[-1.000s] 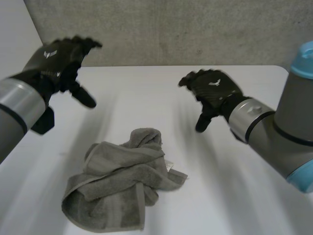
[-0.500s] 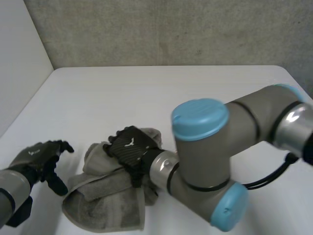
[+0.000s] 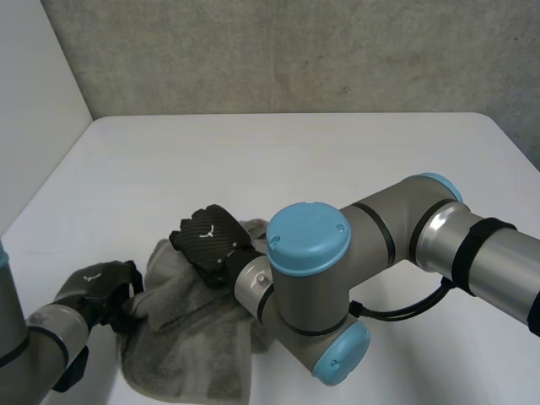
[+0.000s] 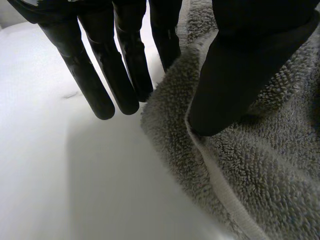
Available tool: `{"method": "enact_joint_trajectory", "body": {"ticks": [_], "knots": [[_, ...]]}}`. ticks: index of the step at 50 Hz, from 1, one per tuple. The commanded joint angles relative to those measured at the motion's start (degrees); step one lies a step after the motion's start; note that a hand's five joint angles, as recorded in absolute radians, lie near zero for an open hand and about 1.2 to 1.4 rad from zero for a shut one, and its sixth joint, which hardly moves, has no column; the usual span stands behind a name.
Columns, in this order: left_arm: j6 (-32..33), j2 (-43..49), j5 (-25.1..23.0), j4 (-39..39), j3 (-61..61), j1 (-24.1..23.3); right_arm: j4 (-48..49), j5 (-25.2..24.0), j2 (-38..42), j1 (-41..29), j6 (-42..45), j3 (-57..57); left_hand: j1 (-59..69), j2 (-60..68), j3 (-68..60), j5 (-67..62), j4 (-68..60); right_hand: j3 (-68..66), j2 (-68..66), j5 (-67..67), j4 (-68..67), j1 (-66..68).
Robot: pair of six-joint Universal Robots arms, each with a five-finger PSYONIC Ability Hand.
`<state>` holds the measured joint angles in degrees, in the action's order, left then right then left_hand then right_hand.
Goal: Fold the towel.
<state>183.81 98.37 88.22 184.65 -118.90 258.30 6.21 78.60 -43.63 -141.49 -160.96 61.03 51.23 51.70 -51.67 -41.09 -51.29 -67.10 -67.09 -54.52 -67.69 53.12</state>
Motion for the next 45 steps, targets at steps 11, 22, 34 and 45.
{"method": "enact_joint_trajectory", "body": {"ticks": [11,22,34,45], "knots": [[0.4,-3.0,0.3,8.6,25.9,-7.2,3.6,15.6,-7.8,9.8,-0.1,-11.6,28.8,28.3,-28.3,-28.9,-28.7,-12.9,-12.9,-15.5,-12.3,26.9],[0.3,1.8,0.7,12.5,42.9,-15.5,22.0,17.3,-25.9,16.2,-0.2,6.5,28.8,28.3,-28.3,-28.9,-28.7,-12.9,-12.9,-15.5,-12.3,26.9],[0.4,7.9,0.3,13.9,23.7,-22.4,10.0,8.2,-29.3,16.2,1.3,33.0,28.8,28.3,-28.3,-28.9,-28.7,-12.8,-12.8,-15.4,-12.2,26.8],[0.4,8.9,0.8,14.1,14.1,-23.1,-3.1,9.2,-25.4,26.3,5.6,33.3,28.8,28.3,-28.3,-28.9,-28.7,40.0,40.0,37.4,40.6,-26.0]]}}
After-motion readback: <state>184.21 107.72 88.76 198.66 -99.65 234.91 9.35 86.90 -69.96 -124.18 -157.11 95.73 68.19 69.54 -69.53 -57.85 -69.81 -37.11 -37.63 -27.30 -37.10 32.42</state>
